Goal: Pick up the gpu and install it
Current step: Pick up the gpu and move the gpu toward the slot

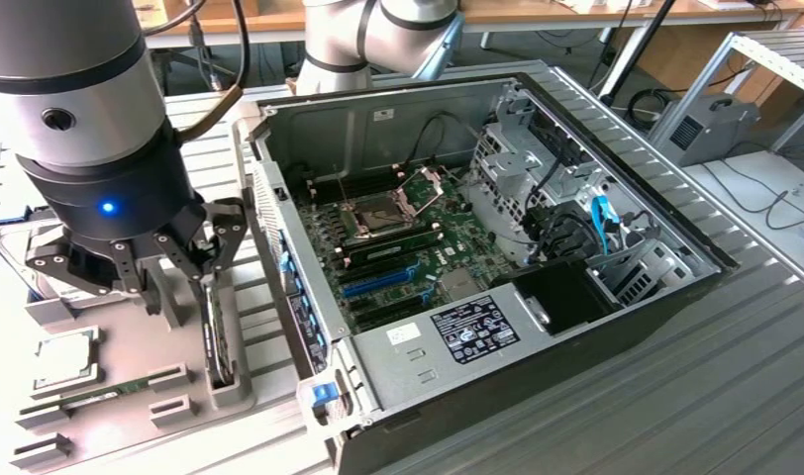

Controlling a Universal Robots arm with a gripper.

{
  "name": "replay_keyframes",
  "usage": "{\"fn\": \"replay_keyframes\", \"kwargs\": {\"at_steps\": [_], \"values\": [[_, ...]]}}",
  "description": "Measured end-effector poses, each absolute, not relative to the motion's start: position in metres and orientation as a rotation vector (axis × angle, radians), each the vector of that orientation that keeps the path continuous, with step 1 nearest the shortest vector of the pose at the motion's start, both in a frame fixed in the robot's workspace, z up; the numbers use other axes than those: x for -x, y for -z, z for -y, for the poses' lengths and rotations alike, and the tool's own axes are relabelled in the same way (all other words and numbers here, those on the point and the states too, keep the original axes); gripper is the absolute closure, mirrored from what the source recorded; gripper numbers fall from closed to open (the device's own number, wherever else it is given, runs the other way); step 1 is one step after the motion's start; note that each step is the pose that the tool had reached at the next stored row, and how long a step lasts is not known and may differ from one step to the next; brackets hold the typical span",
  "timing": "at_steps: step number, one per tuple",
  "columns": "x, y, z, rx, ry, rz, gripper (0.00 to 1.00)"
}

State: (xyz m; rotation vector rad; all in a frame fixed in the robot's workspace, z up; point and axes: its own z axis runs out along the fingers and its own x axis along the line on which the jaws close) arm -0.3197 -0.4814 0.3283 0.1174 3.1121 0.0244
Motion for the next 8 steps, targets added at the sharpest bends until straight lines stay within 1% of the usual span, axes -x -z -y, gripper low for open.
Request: {"fn": "replay_keyframes", "kwargs": {"at_steps": [8], "values": [[0.3223, -0.3243, 0.4815, -0.117, -0.024, -3.112, 0.58]]}}
